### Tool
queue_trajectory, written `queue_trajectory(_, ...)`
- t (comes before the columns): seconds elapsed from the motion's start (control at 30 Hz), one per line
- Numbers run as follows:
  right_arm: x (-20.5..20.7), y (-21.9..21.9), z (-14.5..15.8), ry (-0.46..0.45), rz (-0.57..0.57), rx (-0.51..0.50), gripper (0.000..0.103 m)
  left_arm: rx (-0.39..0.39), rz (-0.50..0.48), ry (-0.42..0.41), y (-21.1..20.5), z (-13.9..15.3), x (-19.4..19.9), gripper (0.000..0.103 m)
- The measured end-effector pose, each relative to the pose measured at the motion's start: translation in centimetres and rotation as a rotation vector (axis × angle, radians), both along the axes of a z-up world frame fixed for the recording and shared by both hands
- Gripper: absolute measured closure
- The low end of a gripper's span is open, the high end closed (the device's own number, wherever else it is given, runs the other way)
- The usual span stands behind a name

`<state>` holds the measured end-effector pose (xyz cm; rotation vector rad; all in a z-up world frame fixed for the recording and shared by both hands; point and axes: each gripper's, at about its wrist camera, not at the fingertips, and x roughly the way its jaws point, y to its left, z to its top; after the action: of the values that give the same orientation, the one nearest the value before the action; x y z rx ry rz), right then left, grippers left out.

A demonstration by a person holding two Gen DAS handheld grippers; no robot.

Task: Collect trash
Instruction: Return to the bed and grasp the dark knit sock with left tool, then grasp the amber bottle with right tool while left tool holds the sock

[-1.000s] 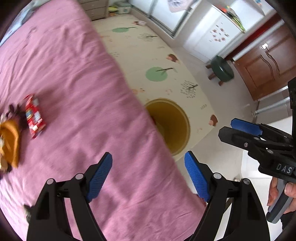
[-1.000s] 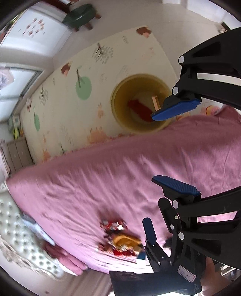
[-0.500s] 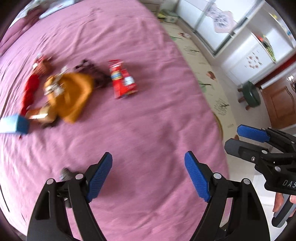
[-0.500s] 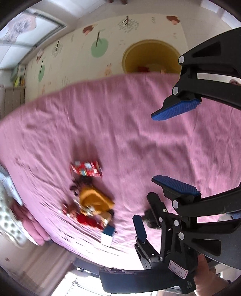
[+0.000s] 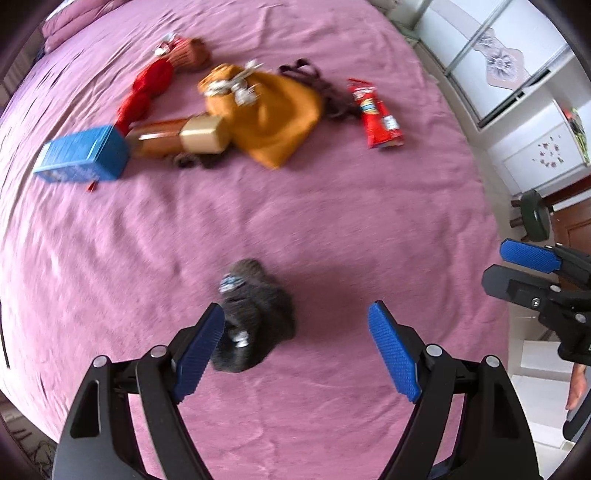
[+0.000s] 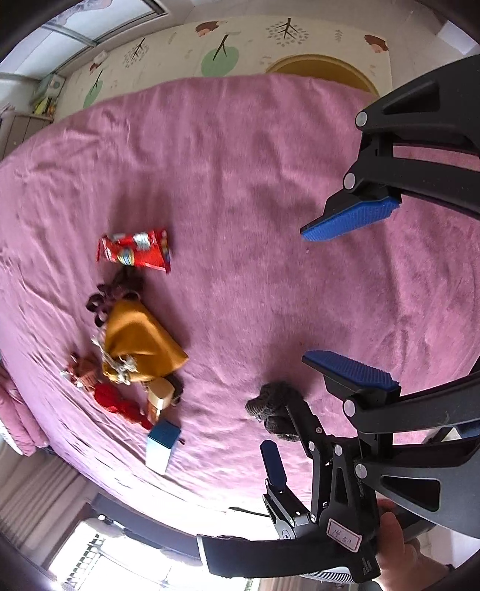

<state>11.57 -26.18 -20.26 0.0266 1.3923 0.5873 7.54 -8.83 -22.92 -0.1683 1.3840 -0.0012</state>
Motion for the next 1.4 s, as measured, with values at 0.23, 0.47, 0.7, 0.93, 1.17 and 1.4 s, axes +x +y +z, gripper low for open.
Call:
queue_trajectory(0.23,0.3,2.5,-1.3,0.017,0.042,-0.015,0.042,-0.004,0.055,0.051,2.5,-3.4,0.0,0.029)
queue_trajectory(0.47,1.1,4.6,-1.9,0.025,0.089,-0.023,0.042,-0.027,0.032,0.078,2.8,-5.2,0.8,0.064)
queue_trajectory(0.7,3.3,8.4,-1.5,0.002,0.174,-0.016,0.042,-0.092,0.127,0.035,5.4,-3.6,0.9,0.07)
queue_trajectory(0.93,6.2,15.3,-0.4,-0.048,0.328,0.012,0.048,-0.11,0.293,-0.014,12.3,-1.6,1.6,0.07)
queue_trajectory(1.17,8.8,21.6,-0.3,-0.076,0.414,0.021,0.049,-0.111,0.358,-0.048,17.2,-0.6,3.2,0.07)
queue_trajectory(1.4,10.5,27.2,-2.0,-0.101,0.529,-0.026,0.055,-0.128,0.343,-0.043,19.7,-0.9,4.6,0.07)
